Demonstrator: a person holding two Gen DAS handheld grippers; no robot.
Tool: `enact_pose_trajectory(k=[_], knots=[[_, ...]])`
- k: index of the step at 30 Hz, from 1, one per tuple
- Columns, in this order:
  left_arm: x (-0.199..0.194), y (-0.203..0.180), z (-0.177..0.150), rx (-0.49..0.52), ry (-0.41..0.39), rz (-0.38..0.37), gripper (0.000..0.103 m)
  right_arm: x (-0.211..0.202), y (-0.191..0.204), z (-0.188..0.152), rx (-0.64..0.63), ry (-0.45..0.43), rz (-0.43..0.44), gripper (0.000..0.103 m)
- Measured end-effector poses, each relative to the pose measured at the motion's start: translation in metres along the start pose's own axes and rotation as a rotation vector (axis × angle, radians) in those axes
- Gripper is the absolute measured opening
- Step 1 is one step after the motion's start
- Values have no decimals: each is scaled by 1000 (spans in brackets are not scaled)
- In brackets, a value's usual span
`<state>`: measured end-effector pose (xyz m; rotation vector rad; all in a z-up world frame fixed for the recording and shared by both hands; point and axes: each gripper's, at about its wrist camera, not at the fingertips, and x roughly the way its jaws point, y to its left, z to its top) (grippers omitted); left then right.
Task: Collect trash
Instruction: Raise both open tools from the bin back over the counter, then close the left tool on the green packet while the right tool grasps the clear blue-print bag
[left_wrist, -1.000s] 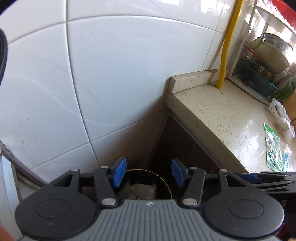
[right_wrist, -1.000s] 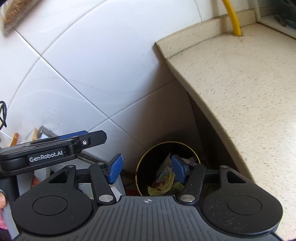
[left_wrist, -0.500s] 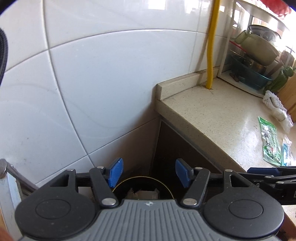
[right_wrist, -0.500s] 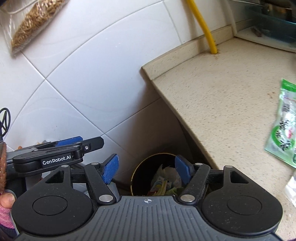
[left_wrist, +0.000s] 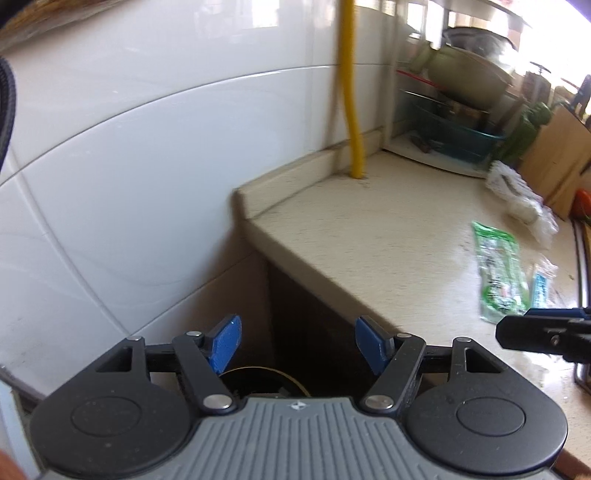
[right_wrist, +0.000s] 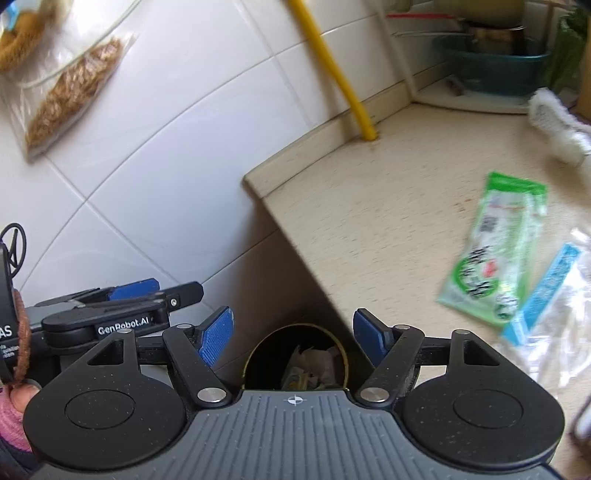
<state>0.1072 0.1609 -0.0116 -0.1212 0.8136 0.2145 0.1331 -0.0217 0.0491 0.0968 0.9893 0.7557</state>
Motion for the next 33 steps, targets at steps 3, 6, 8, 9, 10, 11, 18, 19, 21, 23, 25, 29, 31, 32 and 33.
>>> enact_pose_trajectory(k=[3, 6, 8, 9, 10, 11, 18, 19, 21, 23, 25, 29, 31, 32, 33], knots=[[4, -21, 6, 34, 5, -24, 66, -14, -15, 3, 12, -24, -25, 79], [8, -41, 11, 62, 8, -45, 67, -29, -31, 4, 29, -47, -53, 80], [11, -53, 14, 81, 10, -60, 67, -38, -44, 4, 47, -62, -73, 80], [13, -59, 16, 89, 12, -67, 67, -41, -50, 4, 58, -68, -84, 80], [14, -64, 17, 97, 14, -76, 67, -45, -57, 3, 71, -75, -93, 80], [15, -70, 18, 105, 15, -84, 67, -49, -62, 3, 82, -81, -101, 80], [26, -108, 23, 157, 32, -134, 67, -77, -105, 0, 144, -124, -171, 82], [26, -113, 24, 163, 35, -139, 67, -80, -110, -1, 152, -127, -179, 82], [29, -122, 25, 171, 42, -151, 67, -86, -121, -3, 170, -135, -198, 82], [32, -130, 27, 177, 46, -159, 67, -90, -132, -3, 185, -139, -213, 82], [34, -138, 29, 182, 50, -169, 67, -94, -142, -4, 200, -140, -224, 82], [39, -155, 33, 193, 54, -185, 67, -99, -156, -7, 216, -136, -227, 82], [43, -164, 36, 199, 59, -192, 67, -101, -161, -7, 217, -133, -223, 83], [46, -168, 37, 203, 61, -195, 67, -102, -163, -7, 218, -132, -221, 83], [49, -172, 38, 206, 64, -198, 67, -104, -166, -6, 219, -133, -218, 83]])
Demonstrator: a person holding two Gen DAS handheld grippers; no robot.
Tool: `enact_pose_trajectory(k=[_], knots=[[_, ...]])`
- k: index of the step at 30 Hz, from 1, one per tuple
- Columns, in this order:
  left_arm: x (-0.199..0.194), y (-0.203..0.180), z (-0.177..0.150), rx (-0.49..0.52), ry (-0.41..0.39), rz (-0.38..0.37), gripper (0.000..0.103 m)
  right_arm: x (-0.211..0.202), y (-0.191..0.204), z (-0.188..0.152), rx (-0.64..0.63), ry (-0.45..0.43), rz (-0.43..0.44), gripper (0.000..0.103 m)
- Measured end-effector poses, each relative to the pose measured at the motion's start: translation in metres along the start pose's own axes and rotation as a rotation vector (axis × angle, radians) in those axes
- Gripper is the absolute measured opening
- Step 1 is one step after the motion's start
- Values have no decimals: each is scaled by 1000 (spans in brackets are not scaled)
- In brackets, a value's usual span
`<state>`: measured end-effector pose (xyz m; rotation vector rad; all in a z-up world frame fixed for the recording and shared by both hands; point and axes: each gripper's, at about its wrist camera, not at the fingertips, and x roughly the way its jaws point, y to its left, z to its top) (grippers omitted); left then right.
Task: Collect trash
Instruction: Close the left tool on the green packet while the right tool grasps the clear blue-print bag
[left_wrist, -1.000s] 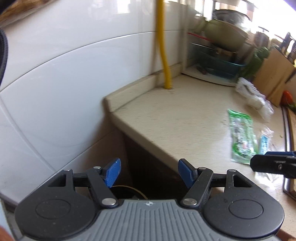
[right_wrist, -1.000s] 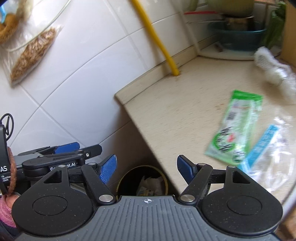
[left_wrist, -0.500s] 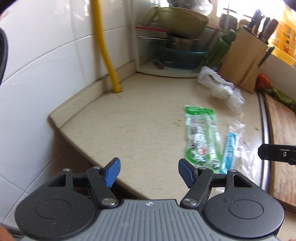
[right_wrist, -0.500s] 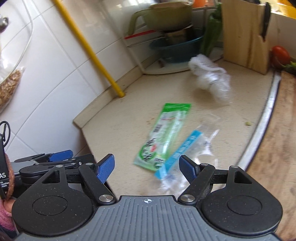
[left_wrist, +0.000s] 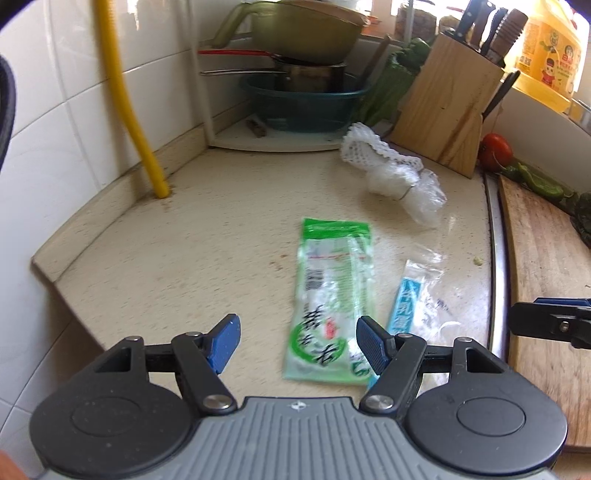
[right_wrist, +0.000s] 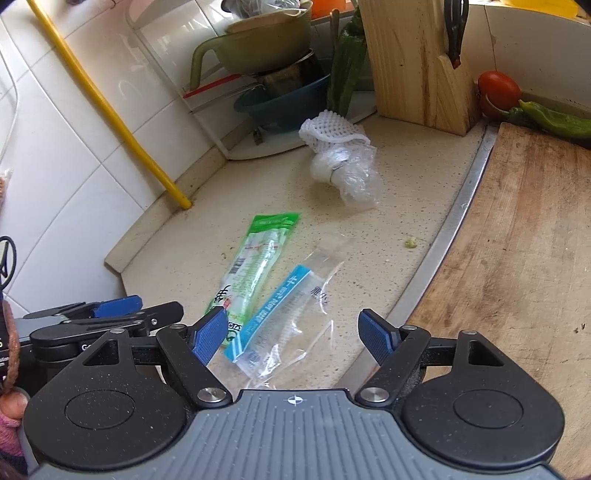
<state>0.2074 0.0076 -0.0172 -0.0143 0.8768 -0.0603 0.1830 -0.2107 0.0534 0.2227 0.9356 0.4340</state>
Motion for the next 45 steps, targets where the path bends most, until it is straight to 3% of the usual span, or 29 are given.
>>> enact_pose_trajectory(k=[13, 26, 37, 45], knots=[[44, -38, 17, 18, 63, -5, 67, -13, -48, 10, 37, -2, 28, 84], [66, -26, 15, 19, 100, -7, 64, -32, -72, 2, 88, -28, 28, 86], [59, 7, 15, 19, 85, -27, 42, -22, -55, 6, 81, -27, 24, 86], [48, 28, 22, 19, 45, -49, 46, 13, -20, 9, 39, 41, 59, 85]])
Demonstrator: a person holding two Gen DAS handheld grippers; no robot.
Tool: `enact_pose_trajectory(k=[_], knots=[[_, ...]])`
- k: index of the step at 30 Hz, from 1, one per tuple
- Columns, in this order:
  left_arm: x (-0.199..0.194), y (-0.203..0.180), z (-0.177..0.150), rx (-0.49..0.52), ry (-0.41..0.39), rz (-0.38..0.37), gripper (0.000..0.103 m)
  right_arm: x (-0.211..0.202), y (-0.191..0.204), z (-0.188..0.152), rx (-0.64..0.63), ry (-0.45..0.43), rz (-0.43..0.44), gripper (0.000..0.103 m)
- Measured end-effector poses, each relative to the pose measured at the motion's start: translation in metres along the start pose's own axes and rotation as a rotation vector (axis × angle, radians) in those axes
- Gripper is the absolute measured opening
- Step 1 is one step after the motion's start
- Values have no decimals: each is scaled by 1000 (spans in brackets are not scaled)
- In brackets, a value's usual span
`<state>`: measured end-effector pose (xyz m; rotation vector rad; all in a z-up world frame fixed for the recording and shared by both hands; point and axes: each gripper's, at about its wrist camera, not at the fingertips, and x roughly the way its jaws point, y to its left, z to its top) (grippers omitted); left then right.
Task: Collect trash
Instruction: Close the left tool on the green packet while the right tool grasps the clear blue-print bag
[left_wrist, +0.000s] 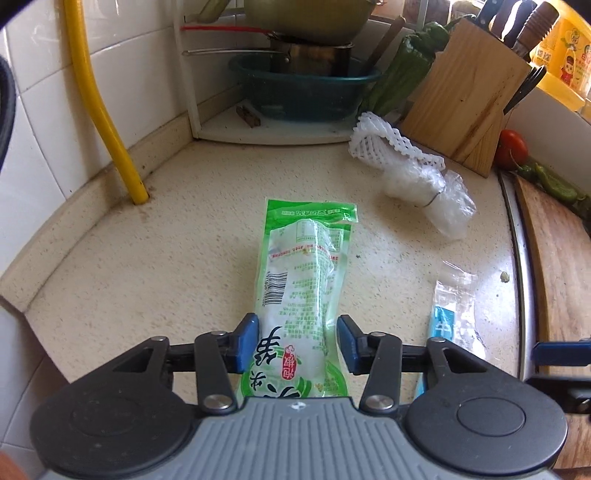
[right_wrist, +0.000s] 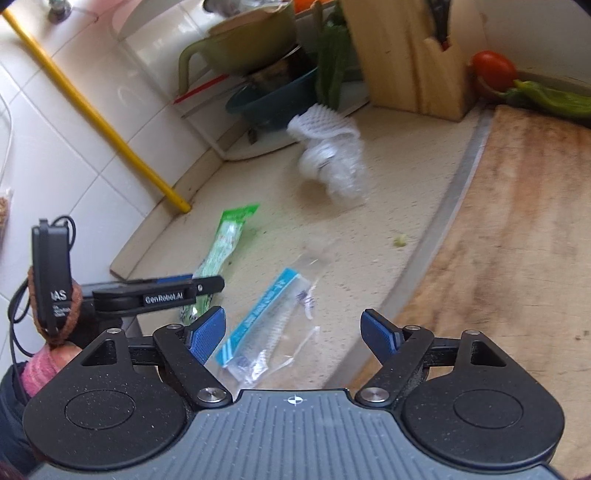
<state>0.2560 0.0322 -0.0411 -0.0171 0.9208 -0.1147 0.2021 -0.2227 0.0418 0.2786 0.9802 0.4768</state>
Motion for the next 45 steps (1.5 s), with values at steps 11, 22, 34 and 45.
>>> enact_pose_trajectory(k=[11, 22, 34, 45], knots=[[10, 16, 4, 40, 31, -43, 50, 52, 36, -4, -45, 74, -32, 85], [36, 25, 18, 275, 0, 25, 78, 72, 61, -16, -115, 77, -169, 94], [28, 35, 15, 255, 33, -157, 27, 79, 81, -26, -303, 64, -314, 71], [21, 50, 22, 195, 39, -178, 24, 77, 74, -12, -258, 79, -300, 45]])
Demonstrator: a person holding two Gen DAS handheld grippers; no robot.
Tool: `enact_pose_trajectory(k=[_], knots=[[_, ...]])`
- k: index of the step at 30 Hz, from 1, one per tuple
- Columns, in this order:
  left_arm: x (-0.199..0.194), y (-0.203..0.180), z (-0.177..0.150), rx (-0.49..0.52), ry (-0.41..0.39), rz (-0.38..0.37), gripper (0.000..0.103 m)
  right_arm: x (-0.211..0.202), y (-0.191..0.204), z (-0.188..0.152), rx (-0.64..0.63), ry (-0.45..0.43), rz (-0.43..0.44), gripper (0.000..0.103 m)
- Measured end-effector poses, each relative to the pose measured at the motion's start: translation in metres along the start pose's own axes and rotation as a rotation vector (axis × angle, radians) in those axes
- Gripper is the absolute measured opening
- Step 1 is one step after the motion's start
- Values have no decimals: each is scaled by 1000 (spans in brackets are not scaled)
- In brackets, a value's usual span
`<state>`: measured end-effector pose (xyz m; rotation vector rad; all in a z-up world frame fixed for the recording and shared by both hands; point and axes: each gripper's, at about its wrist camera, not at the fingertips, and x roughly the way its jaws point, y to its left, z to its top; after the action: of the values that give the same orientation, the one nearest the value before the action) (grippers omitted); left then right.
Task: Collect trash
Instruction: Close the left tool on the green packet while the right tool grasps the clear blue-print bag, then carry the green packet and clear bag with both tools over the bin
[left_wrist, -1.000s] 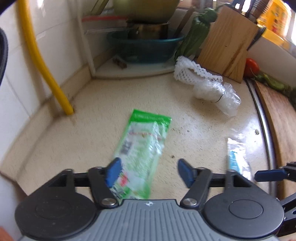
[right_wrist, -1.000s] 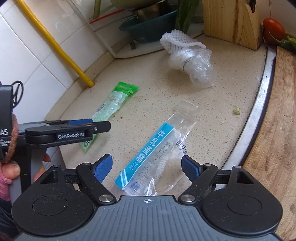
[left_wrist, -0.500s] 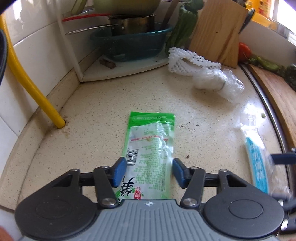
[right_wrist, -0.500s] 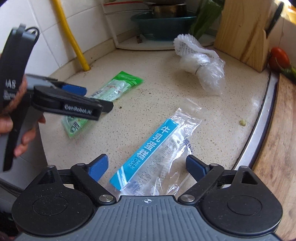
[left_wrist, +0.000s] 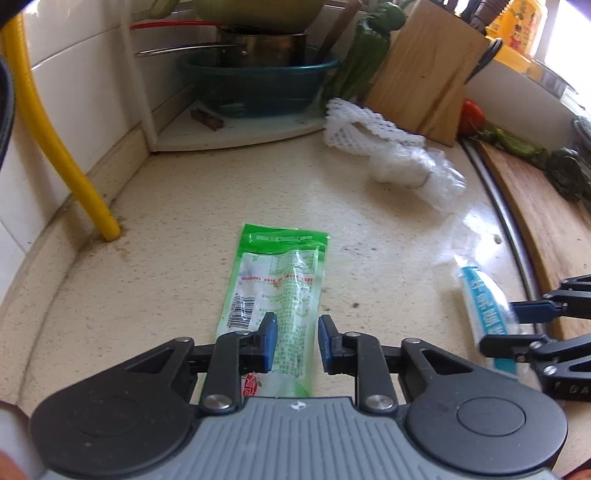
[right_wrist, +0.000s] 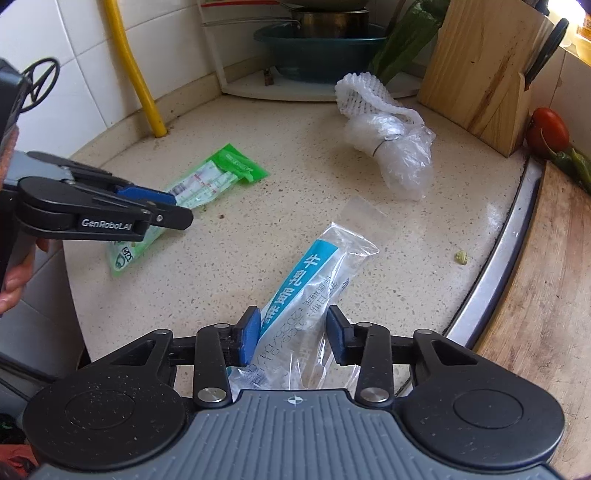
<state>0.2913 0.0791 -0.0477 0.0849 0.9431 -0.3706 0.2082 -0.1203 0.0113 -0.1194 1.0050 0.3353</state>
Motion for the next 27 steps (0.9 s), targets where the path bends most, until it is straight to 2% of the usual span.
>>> enact_pose_trajectory(k=[3, 5, 7, 10, 11, 13, 16, 20, 24, 27], knots=[[1, 3, 3, -6, -3, 42, 28, -2, -5, 3, 20, -8, 5, 43], [2, 3, 3, 8, -10, 73, 46, -2, -7, 3, 33, -14, 9, 43], [3, 0, 1, 42, -15, 115, 57, -1, -10, 4, 48, -15, 16, 43], [6, 0, 0, 76, -21, 162, 61, -2, -12, 3, 60, -21, 19, 43], [8, 2, 0, 73, -20, 169, 68, -3, -13, 2, 65, -24, 20, 43], [13, 8, 0, 55, -13, 173, 73, -3, -15, 2, 78, -24, 25, 43], [14, 14, -1, 8, -11, 140, 73, -2, -17, 1, 87, -22, 24, 43], [13, 14, -5, -37, -21, 94, 60, -2, -17, 1, 91, -19, 32, 44], [11, 6, -7, -47, -37, 91, 52, 0, -16, 1, 89, -14, 40, 47], [7, 0, -9, -50, -30, 52, 47, 1, -16, 0, 89, -17, 40, 48]])
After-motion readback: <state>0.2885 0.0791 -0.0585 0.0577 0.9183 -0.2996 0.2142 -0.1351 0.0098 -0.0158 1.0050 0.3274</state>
